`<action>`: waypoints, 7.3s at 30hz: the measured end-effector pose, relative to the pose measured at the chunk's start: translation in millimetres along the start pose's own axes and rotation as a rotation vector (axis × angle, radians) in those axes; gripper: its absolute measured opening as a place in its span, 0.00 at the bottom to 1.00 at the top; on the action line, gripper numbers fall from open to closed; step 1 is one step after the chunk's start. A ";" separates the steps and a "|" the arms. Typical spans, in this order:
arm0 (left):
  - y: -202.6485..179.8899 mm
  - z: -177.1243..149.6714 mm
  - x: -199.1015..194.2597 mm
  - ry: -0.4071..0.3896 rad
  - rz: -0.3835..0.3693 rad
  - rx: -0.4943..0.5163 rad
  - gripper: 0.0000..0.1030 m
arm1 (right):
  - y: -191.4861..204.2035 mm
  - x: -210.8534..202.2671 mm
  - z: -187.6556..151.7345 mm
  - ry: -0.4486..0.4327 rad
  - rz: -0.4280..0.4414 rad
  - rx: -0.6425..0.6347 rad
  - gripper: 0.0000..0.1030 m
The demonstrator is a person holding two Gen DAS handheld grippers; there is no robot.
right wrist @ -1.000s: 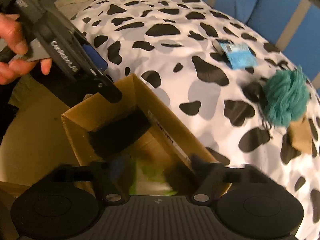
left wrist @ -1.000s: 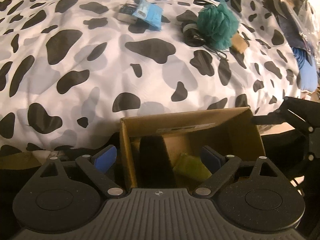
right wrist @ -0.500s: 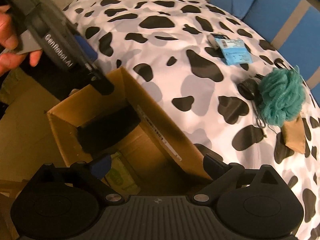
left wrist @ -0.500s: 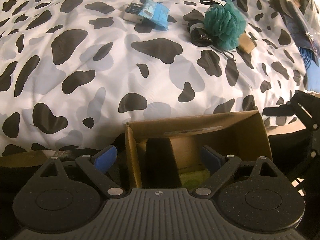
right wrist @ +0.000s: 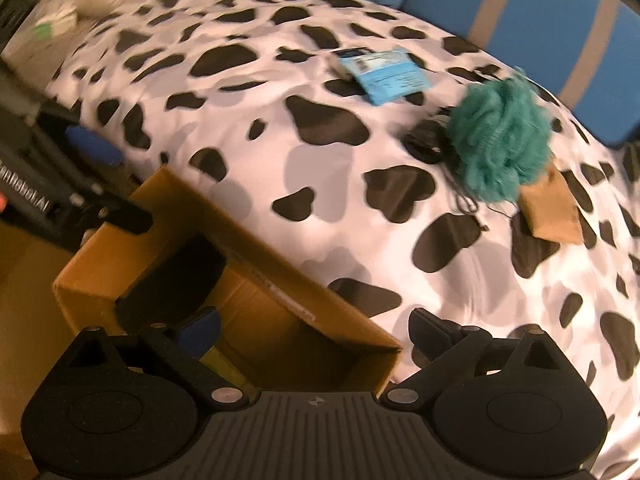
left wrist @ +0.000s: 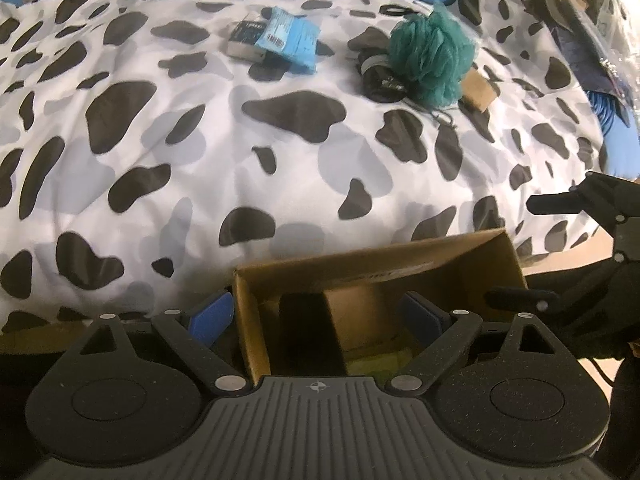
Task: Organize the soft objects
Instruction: 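Reach the right gripper to the teal mesh loofah and grasp it, then grasp the black rolled bundle with the left gripper while the right holds the loofah, then carry the black bundle and the teal loofah with both grippers to the box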
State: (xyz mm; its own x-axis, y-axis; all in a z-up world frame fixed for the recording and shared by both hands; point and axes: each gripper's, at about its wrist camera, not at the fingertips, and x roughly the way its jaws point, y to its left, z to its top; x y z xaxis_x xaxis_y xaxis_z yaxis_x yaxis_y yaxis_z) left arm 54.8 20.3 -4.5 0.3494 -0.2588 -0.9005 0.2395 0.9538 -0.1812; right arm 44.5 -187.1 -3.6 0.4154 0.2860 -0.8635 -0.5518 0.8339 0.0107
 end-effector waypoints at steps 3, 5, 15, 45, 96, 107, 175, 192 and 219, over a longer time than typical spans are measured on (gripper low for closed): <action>-5.8 3.5 -4.1 -0.035 0.002 0.037 0.89 | -7.3 -2.5 3.1 -0.027 -0.007 0.031 0.97; -10.1 5.9 -5.7 -0.057 0.019 0.070 0.89 | -11.9 -3.3 5.7 -0.044 -0.020 0.048 0.97; -8.8 25.7 -3.0 -0.100 0.000 0.092 0.89 | -43.7 -3.6 17.0 -0.113 -0.104 0.149 0.97; 10.6 103.8 25.5 -0.180 0.007 0.053 0.89 | -129.7 25.3 69.3 -0.227 -0.132 0.387 1.00; 21.1 144.9 53.2 -0.248 0.009 0.034 0.89 | -188.0 35.0 120.3 -0.325 -0.167 0.502 0.73; -10.2 154.0 75.3 -0.222 -0.032 0.071 0.89 | -182.3 14.7 90.2 -0.263 -0.167 0.517 0.73; -19.8 131.1 51.1 -0.238 -0.086 0.143 0.41 | -115.6 -9.2 54.4 -0.205 -0.037 0.486 0.73; -12.6 42.6 4.5 -0.174 -0.049 0.092 0.41 | -63.0 -30.4 21.3 -0.181 0.112 0.455 0.73; -0.9 -32.2 -4.2 0.028 -0.022 -0.077 0.71 | 8.0 -19.8 -5.4 0.029 0.114 0.307 0.98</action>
State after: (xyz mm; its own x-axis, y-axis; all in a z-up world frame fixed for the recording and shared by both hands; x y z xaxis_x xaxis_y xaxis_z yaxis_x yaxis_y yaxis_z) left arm 24.0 25.4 -13.3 0.3188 -0.2767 -0.9065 0.1761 0.9571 -0.2302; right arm 27.9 -188.6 10.8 0.3399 0.3756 -0.8622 -0.3476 0.9020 0.2559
